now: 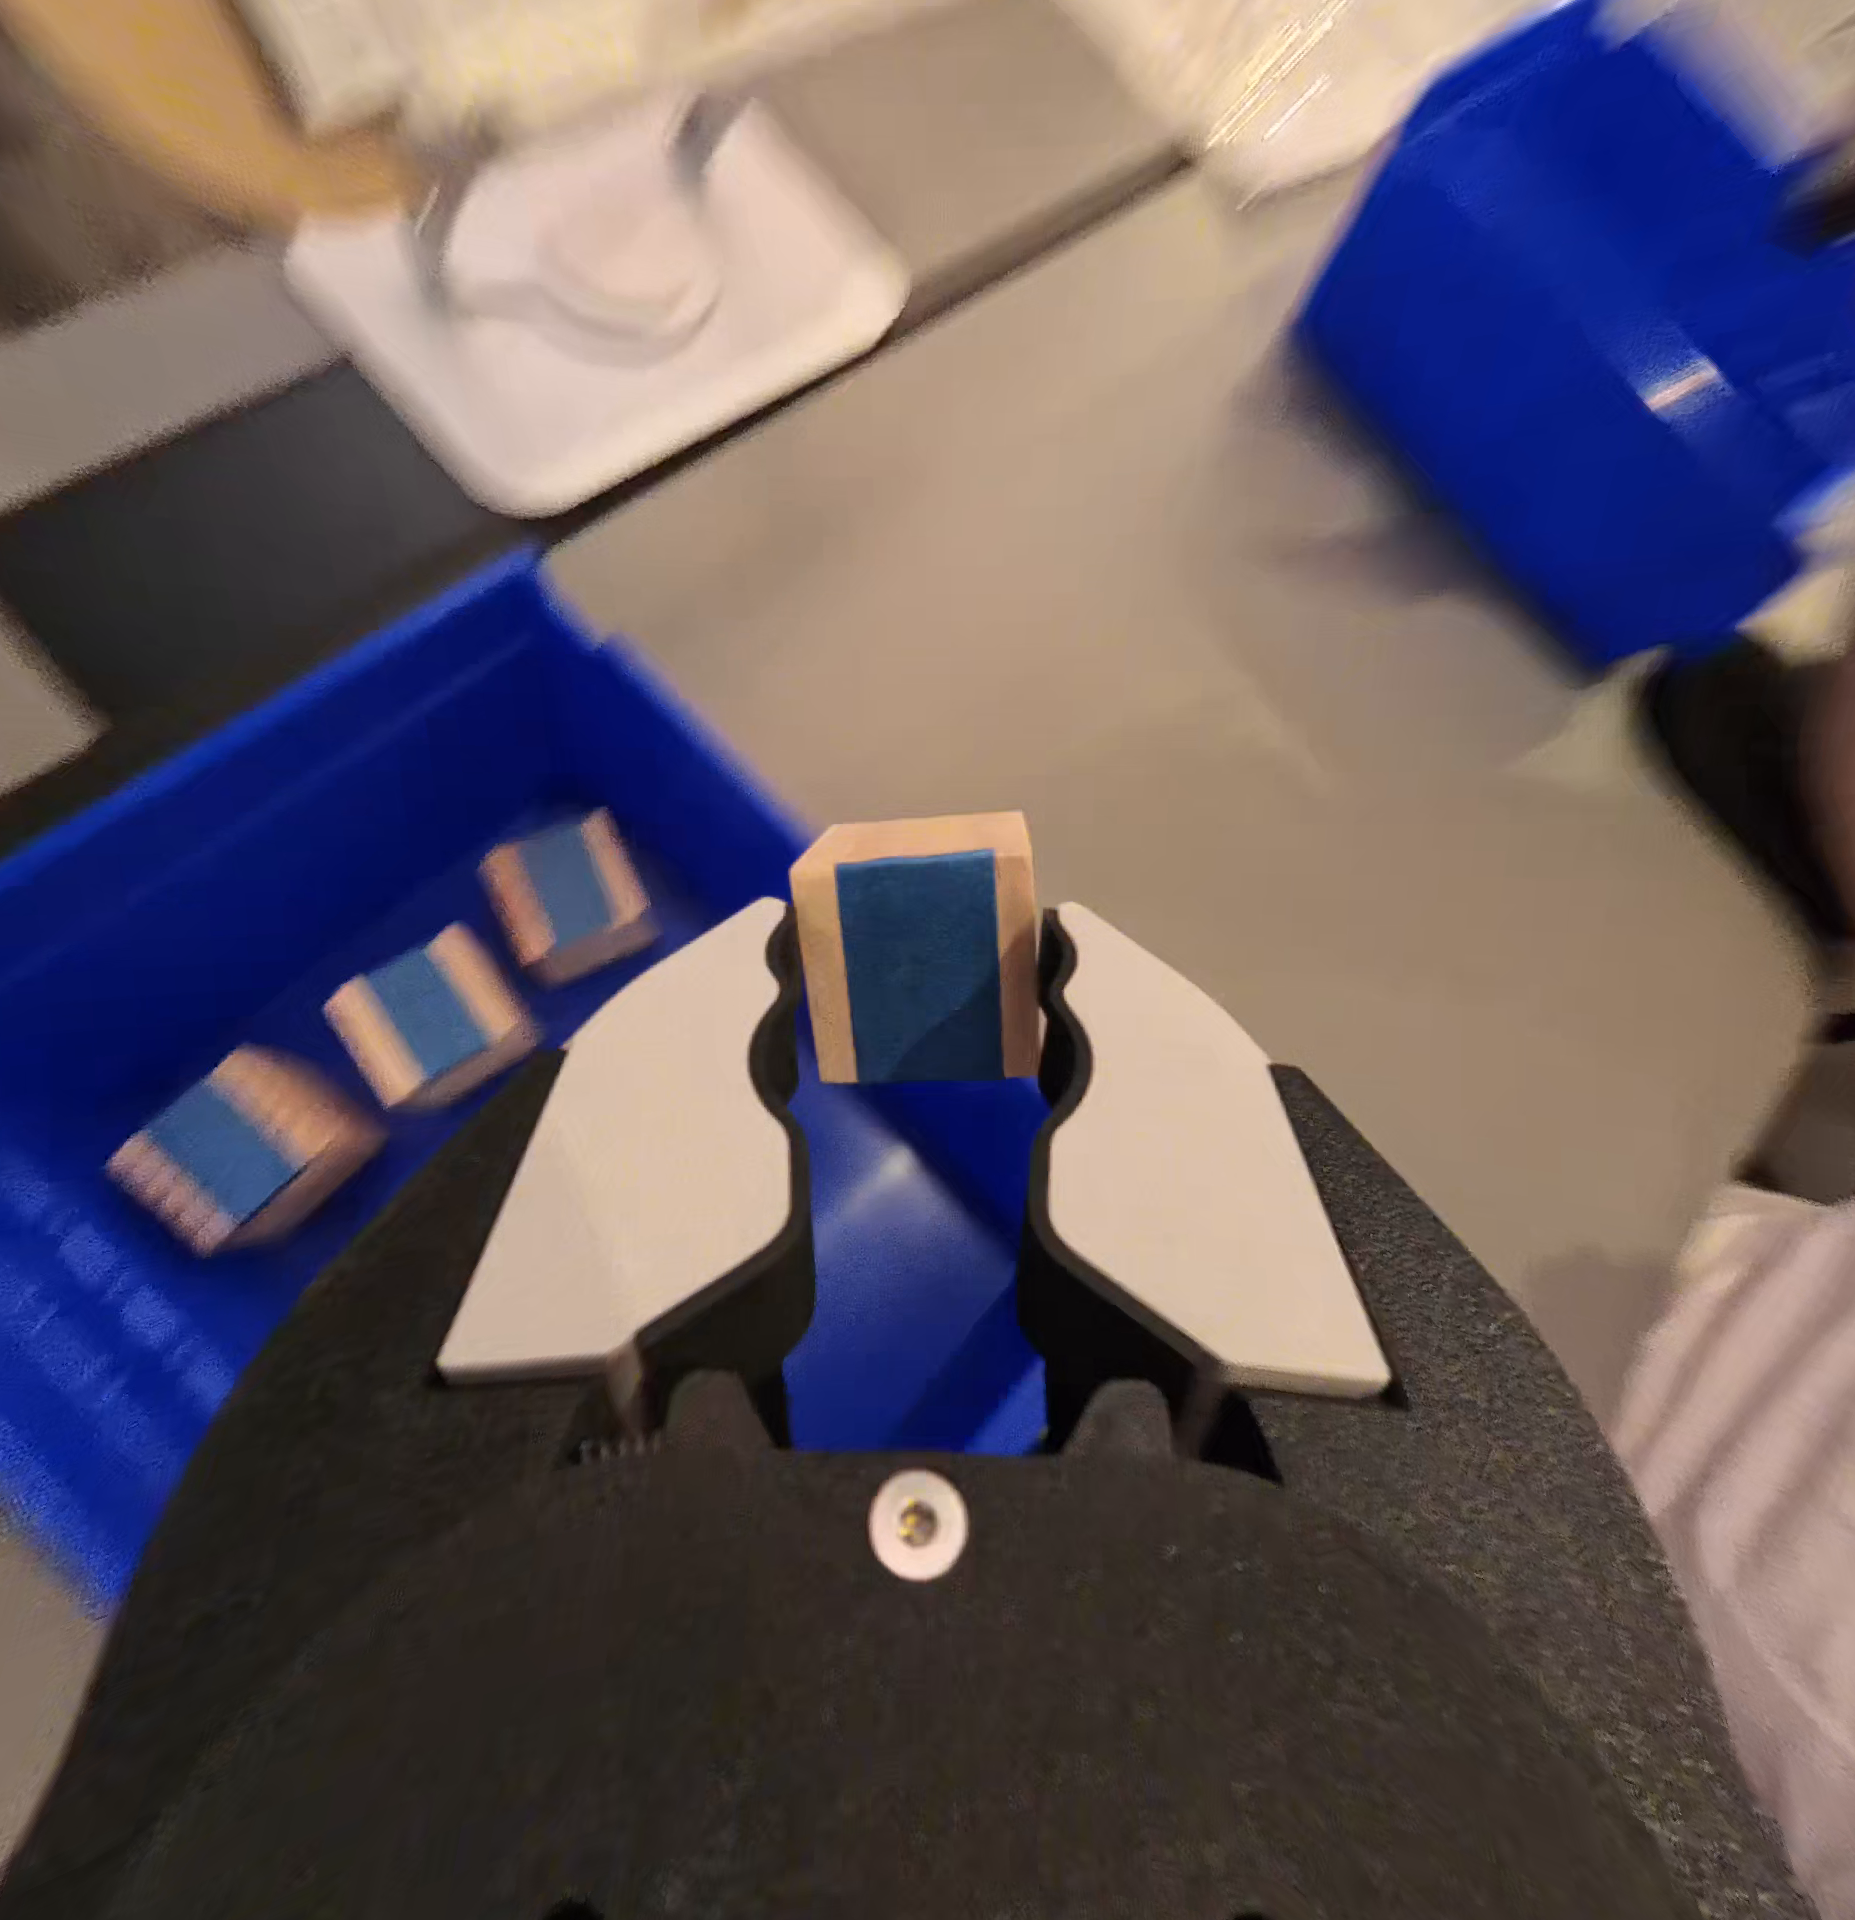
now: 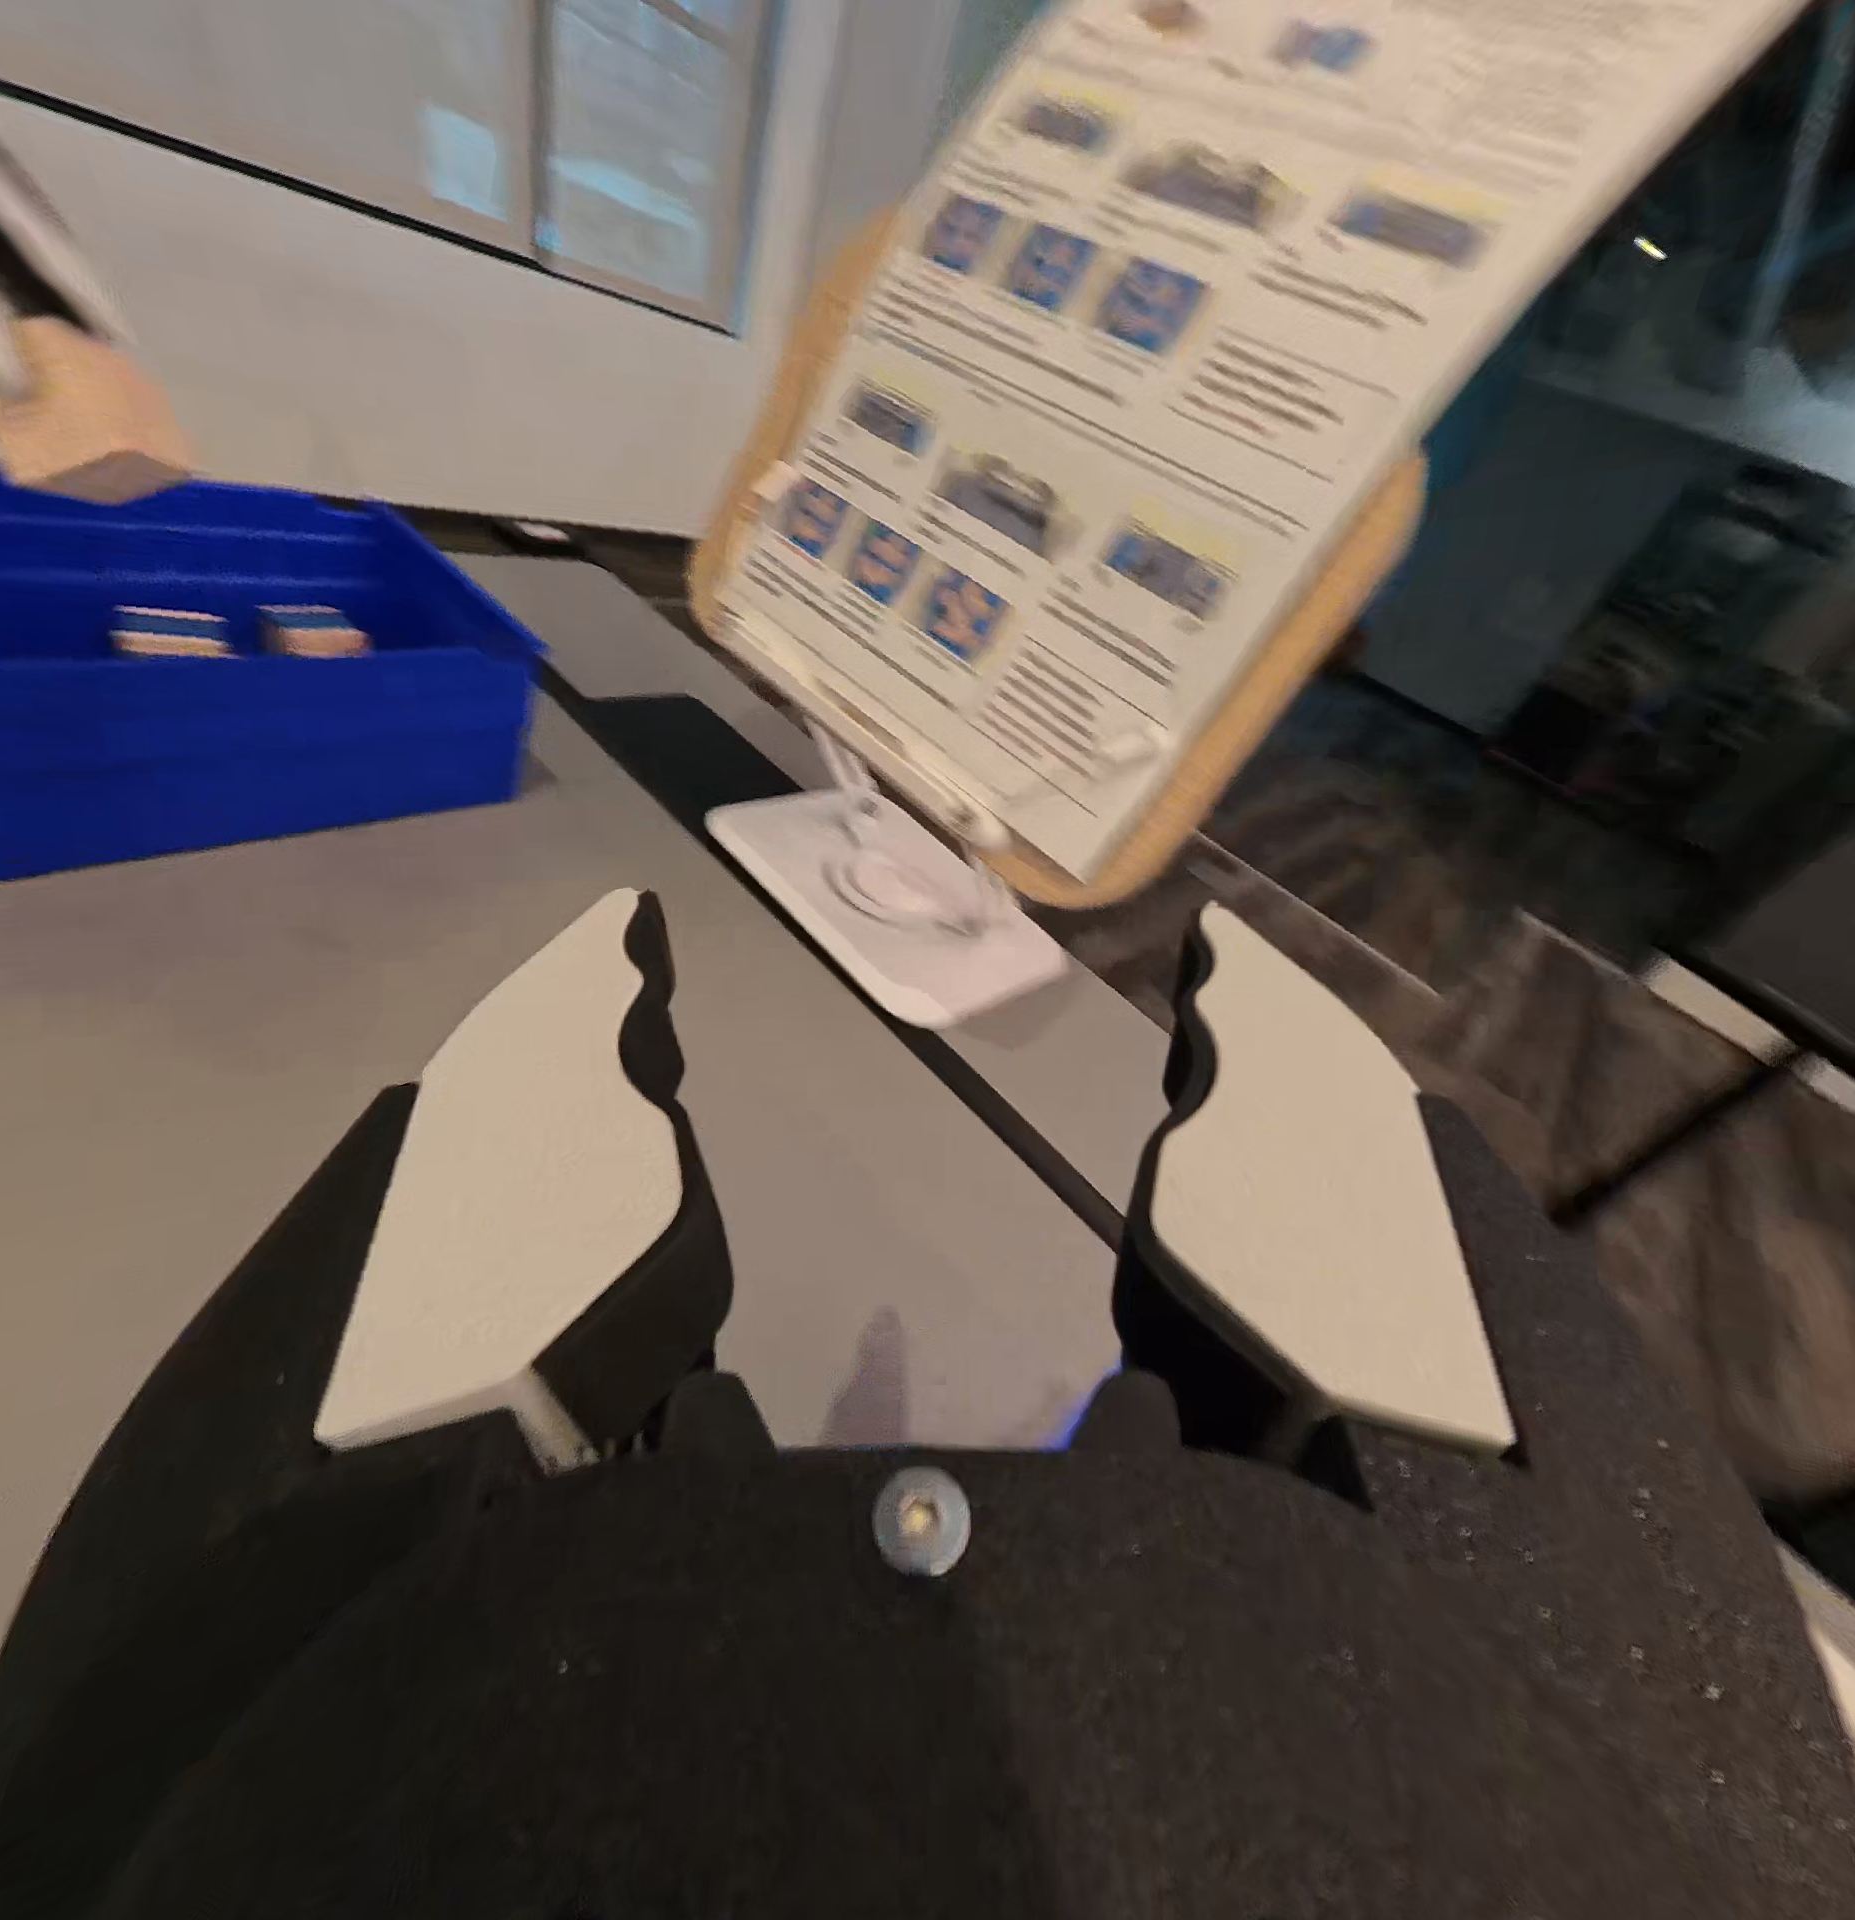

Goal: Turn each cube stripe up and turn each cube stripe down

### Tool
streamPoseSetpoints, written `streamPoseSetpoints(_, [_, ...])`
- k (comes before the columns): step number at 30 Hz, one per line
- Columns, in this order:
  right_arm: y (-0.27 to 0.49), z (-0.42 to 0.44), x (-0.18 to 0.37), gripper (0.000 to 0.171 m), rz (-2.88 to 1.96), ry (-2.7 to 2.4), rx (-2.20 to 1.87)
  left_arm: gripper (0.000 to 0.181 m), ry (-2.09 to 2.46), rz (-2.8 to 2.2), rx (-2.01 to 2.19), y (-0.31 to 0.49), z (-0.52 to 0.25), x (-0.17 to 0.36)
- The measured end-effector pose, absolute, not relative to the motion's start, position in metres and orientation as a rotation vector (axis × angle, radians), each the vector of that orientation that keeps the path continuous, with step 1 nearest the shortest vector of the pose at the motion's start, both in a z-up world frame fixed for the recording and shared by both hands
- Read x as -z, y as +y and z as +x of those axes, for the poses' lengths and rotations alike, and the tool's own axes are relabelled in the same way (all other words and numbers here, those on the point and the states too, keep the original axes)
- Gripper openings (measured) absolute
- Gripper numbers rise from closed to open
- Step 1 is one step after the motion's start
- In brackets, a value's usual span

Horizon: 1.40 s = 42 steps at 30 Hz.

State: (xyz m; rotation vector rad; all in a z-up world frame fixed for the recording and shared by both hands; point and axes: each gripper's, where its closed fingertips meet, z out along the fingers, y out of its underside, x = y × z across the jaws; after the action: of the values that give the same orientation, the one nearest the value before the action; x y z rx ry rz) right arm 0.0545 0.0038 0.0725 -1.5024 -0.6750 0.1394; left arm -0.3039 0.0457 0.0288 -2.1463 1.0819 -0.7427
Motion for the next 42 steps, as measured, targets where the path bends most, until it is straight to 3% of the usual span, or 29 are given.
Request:
streamPoseSetpoints(4, [-0.024,-0.046,-0.085,0.086,-1.304,-0.884,-0.275,0.044,1.143,-1.819,1.267,0.0,-0.253,-0.084])
streamPoseSetpoints(11, [-0.067,-0.141,-0.082,0.079,-1.07,-1.059,-0.072,0.043,1.268,-1.7,1.762,-0.051,-0.179,-0.083])
streamPoseSetpoints(19, [-0.063,-0.155,-0.069,0.072,-1.084,-1.045,-0.027,0.043,1.269,-1.682,1.877,-0.068,-0.155,-0.079])
streamPoseSetpoints(23, [-0.065,-0.161,-0.062,0.06,-1.068,-1.064,-0.037,0.043,1.286,-1.688,1.876,-0.073,-0.149,-0.075])
streamPoseSetpoints(24, [-0.067,-0.161,-0.062,0.047,-1.052,-1.069,-0.029,0.043,1.297,-1.69,1.884,-0.075,-0.148,-0.074])
streamPoseSetpoints(30, [-0.074,-0.159,-0.07,0.046,-1.023,-1.096,-0.046,0.044,1.341,-1.656,1.909,-0.083,-0.151,-0.08])
streamPoseSetpoints(33, [-0.071,-0.139,-0.085,0.046,-1.037,-1.099,0.011,0.062,1.293,-1.655,1.822,-0.072,-0.157,-0.086])
streamPoseSetpoints(38, [-0.033,0.011,-0.122,0.046,-1.48,-0.78,0.09,0.052,1.262,-1.63,1.639,-0.059,-0.177,-0.099])
streamPoseSetpoints(42, [-0.025,0.179,-0.041,0.046,-2.099,-0.224,0.018,0.043,1.219,-1.659,1.545,-0.051,-0.184,-0.101])
